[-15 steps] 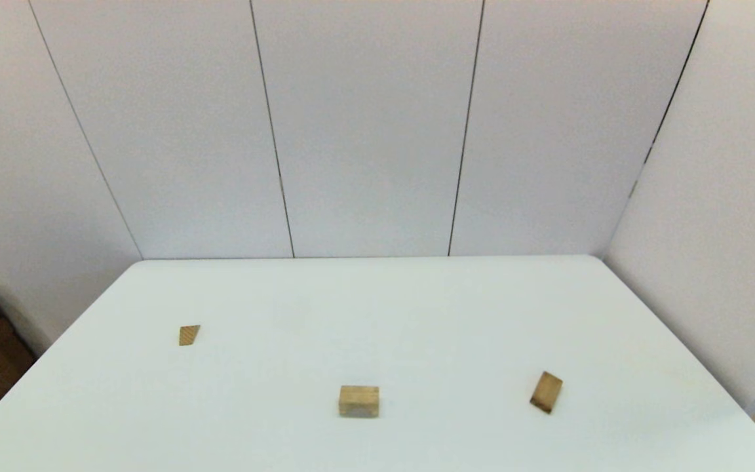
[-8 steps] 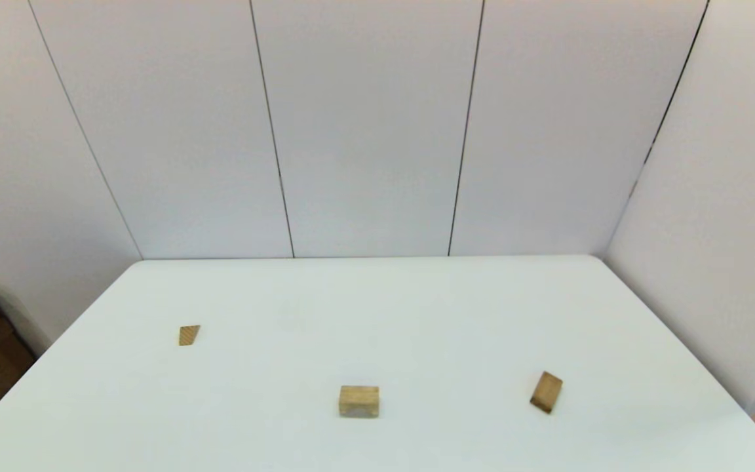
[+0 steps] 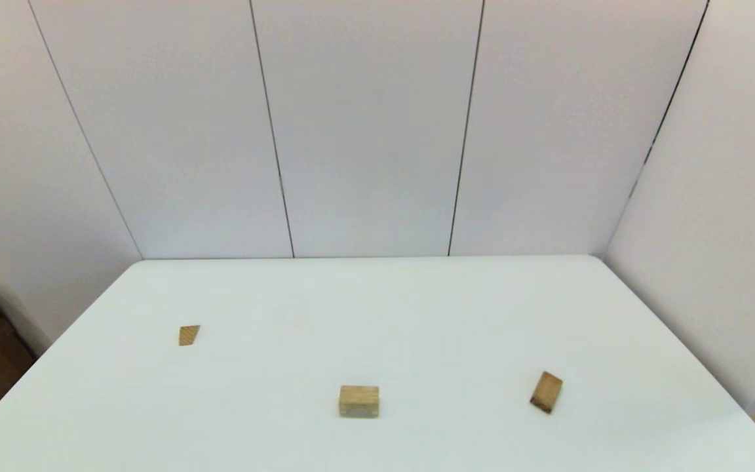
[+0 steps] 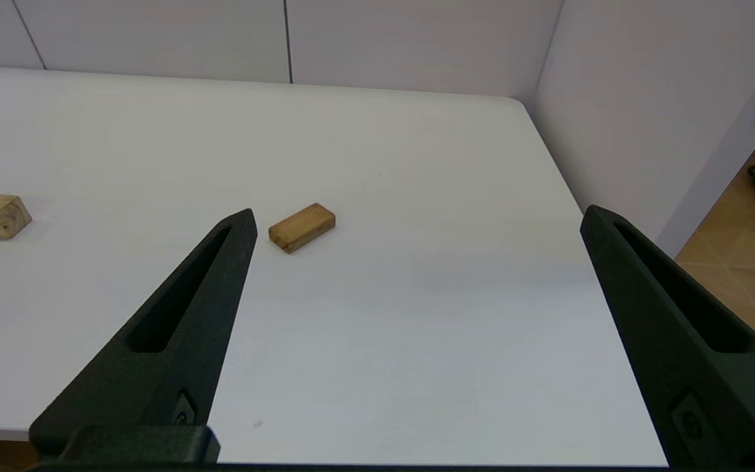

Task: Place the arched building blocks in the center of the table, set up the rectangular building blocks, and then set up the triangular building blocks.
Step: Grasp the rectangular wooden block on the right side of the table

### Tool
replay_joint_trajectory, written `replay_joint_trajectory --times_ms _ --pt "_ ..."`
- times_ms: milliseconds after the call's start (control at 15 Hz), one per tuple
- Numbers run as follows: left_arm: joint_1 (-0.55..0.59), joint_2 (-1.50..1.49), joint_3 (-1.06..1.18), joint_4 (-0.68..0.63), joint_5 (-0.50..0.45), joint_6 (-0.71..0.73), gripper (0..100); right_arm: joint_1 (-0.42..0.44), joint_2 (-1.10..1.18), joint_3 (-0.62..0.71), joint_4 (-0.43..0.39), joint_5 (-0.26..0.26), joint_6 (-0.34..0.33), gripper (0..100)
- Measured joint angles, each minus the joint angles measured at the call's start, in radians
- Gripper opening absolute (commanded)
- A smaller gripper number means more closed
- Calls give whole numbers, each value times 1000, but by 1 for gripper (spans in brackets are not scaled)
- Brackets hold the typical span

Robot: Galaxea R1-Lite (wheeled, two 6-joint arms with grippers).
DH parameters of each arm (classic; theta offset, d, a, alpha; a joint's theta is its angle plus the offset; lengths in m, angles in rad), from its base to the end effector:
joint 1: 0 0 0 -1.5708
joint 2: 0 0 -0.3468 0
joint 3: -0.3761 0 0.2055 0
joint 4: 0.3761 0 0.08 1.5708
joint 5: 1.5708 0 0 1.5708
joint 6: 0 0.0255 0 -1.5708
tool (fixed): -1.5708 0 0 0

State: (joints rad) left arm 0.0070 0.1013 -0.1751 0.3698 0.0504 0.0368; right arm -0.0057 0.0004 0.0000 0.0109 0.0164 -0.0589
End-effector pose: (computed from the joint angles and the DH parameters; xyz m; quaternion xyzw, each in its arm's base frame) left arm -0.0591 0.0009 0.0937 0.0214 0.1479 0.0257 0.9884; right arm -0.0501 0.0007 0.0743 -0.0294 0.0055 0.0055 0.9995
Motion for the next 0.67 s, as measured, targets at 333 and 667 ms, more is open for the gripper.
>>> replay_joint_trajectory --times_ms 333,667 --pt "0 0 31 -88 2 10 100 0 0 0 0 2 -2 100" --pt "2 25 82 -234 -3 49 100 0 0 0 -1 7 -4 100"
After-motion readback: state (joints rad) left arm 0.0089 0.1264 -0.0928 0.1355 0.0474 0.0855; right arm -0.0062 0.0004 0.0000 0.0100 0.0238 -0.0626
